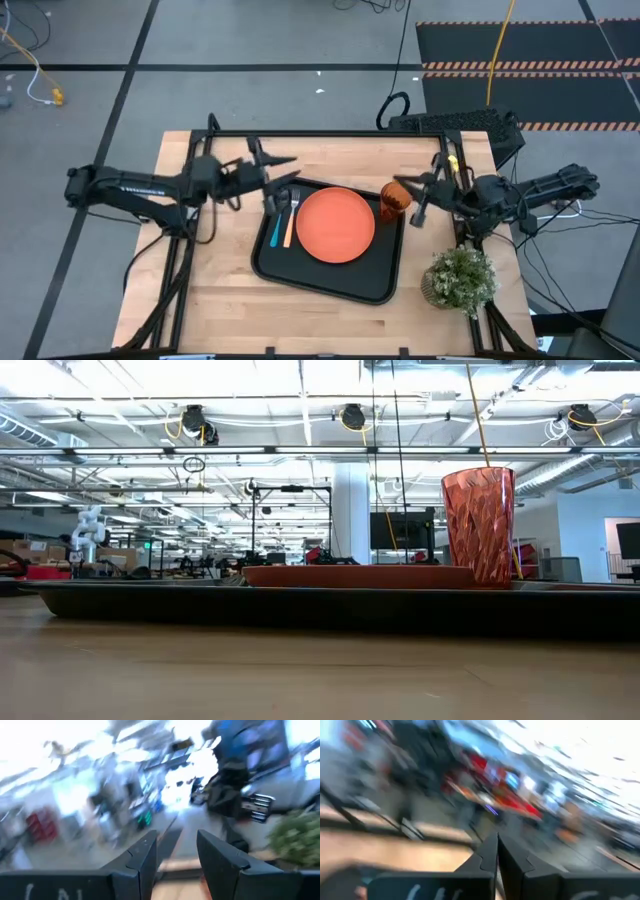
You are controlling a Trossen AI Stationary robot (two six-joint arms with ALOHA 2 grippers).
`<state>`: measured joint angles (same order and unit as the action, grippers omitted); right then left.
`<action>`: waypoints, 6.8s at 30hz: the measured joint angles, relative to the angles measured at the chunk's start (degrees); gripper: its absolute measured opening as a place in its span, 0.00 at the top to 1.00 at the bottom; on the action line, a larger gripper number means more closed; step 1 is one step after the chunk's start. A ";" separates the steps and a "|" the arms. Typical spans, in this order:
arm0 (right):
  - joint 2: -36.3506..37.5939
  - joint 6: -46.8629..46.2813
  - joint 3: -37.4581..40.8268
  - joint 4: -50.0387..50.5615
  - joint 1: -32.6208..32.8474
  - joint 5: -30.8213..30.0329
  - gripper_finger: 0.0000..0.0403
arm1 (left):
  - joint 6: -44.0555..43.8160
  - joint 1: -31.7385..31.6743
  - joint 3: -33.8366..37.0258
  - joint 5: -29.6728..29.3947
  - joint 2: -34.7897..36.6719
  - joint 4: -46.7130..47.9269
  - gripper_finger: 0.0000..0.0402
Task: Pick and place plate/cup/fork/spoon on tray
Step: Adjust the black serving tray
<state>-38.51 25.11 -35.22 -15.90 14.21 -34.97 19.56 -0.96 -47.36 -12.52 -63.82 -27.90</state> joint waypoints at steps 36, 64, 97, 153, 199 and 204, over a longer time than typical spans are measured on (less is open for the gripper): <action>-72.28 -49.80 -68.53 86.14 4.57 42.11 0.94 | -13.68 -13.85 24.68 21.99 22.54 -21.51 0.64; -72.40 -68.85 -40.32 68.47 13.44 45.24 0.94 | -15.39 -14.02 26.02 22.01 24.60 -20.80 0.64; -72.73 -49.90 -40.06 80.11 11.99 28.59 0.94 | -14.24 -14.00 26.02 21.51 24.58 -20.14 0.64; -57.53 -70.66 -40.15 80.89 12.00 30.52 0.94 | -12.31 -14.02 25.97 21.44 24.58 -20.18 0.64; -36.25 -107.30 -16.24 71.30 10.56 25.97 0.64 | -12.20 -14.02 25.97 21.40 24.58 -19.76 0.64; -36.27 -107.40 -12.66 67.22 10.56 25.96 0.59 | -12.27 -14.01 25.97 21.40 24.58 -19.78 0.64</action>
<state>-74.78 -82.29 -47.89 51.31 24.77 -9.00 7.29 -14.98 -21.39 8.88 -39.24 -47.68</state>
